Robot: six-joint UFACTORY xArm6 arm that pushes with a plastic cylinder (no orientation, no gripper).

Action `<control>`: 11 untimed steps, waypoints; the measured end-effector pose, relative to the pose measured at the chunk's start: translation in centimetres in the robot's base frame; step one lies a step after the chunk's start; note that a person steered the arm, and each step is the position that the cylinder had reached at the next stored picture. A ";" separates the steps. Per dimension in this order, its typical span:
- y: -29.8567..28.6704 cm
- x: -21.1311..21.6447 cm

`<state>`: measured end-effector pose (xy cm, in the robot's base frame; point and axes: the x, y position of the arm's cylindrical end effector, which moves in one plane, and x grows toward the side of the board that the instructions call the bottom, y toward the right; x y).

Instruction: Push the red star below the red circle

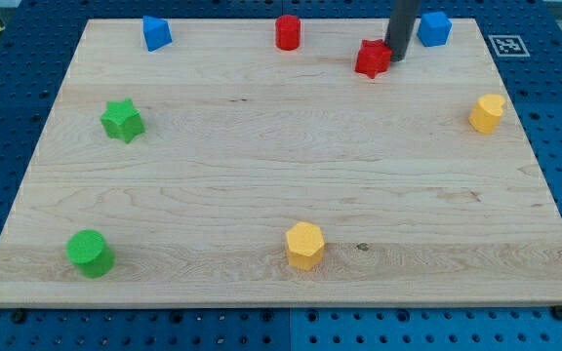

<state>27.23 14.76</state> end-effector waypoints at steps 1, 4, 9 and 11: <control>-0.3 0.9; -2.3 3.6; -11.0 4.1; -12.2 2.9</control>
